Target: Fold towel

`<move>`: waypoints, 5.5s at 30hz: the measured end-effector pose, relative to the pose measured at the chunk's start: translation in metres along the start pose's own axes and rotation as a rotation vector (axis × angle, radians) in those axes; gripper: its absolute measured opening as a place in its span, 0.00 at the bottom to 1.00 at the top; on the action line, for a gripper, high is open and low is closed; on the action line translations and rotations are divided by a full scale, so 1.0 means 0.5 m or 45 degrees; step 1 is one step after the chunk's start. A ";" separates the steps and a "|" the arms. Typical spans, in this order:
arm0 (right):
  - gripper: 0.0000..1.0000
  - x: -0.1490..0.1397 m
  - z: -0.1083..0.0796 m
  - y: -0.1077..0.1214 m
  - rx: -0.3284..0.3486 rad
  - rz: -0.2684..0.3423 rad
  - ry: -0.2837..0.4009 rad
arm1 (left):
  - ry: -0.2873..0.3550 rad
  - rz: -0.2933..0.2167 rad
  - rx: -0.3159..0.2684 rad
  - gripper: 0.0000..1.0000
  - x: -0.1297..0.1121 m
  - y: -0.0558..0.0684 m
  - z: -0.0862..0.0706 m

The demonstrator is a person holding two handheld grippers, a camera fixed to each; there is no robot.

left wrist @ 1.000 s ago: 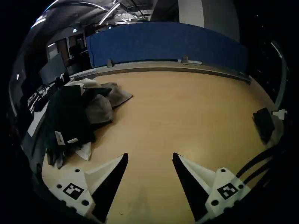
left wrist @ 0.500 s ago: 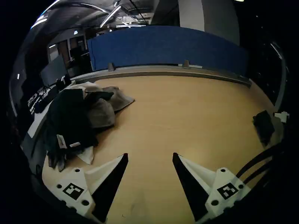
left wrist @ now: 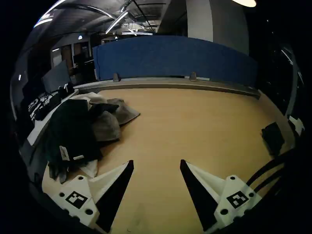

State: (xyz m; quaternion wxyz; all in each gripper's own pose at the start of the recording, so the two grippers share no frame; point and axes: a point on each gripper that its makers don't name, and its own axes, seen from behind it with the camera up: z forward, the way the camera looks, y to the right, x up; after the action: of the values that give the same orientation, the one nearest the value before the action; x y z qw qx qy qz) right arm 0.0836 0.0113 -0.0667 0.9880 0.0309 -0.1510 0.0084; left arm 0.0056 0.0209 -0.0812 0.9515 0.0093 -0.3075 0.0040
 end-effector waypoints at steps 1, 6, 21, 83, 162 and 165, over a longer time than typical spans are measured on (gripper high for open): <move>1.00 0.002 0.000 -0.007 0.001 0.001 0.007 | 0.013 -0.002 -0.002 0.88 0.005 0.000 0.000; 1.00 0.032 0.001 -0.027 -0.012 0.023 0.088 | 0.103 -0.014 -0.013 0.88 0.042 0.000 -0.006; 1.00 0.121 0.018 -0.042 -0.064 0.018 0.295 | 0.671 0.003 -0.026 0.88 0.283 -0.015 -0.106; 1.00 0.117 0.135 -0.211 0.026 -0.151 0.273 | 0.816 -0.010 0.001 0.88 0.098 -0.050 0.134; 1.00 -0.089 0.168 -0.021 -0.046 0.019 0.416 | 0.796 -0.018 -0.004 0.93 0.087 -0.046 0.145; 1.00 -0.098 0.169 -0.022 -0.064 -0.025 0.416 | 0.796 -0.018 -0.004 0.93 0.087 -0.046 0.145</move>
State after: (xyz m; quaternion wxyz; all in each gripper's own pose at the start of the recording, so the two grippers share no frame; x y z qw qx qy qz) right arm 0.0118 -0.0054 -0.0016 0.9999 0.0060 0.0119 -0.0001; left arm -0.0015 -0.0035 0.0028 1.0000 0.0082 0.0001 -0.0004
